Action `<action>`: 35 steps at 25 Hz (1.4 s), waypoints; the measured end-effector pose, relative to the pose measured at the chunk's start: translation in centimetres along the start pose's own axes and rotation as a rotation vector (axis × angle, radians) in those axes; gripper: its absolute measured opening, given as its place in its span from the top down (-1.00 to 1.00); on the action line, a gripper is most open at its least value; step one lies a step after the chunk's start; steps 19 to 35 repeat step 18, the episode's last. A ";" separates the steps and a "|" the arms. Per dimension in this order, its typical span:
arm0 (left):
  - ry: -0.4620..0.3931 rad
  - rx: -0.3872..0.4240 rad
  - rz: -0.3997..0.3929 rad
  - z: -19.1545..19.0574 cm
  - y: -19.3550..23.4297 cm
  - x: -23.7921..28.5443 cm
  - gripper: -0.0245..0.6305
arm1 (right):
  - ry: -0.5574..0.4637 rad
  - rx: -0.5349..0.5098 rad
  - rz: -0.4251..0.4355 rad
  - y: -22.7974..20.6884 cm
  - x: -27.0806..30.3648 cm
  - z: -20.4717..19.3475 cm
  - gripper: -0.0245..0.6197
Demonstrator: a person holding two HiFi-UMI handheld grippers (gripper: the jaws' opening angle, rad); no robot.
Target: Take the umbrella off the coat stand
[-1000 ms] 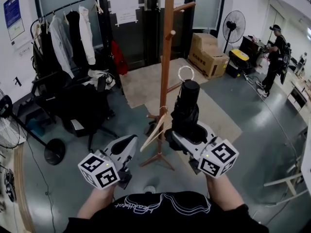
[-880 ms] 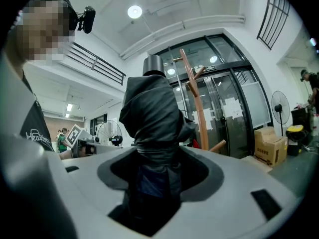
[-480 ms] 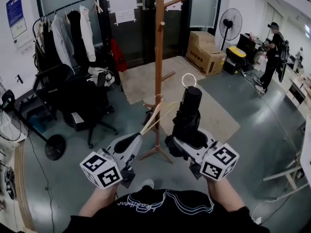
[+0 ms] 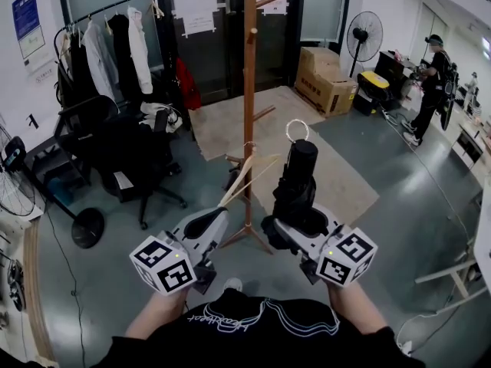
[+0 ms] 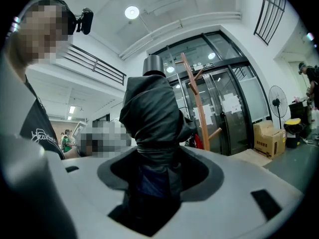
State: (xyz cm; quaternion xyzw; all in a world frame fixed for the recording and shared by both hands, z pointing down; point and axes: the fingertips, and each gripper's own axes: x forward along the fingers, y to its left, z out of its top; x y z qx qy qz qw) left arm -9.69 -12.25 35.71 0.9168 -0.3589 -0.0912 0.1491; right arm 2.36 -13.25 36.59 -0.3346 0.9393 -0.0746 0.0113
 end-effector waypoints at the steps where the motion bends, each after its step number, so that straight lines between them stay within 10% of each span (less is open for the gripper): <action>1: 0.000 -0.001 0.000 0.0 0.0 0.0 0.91 | 0.002 0.001 -0.001 0.0 0.0 0.0 0.13; 35: 0.002 0.021 -0.026 0.8 0.4 1.6 0.91 | -0.001 0.009 -0.017 -1.2 0.3 0.2 0.13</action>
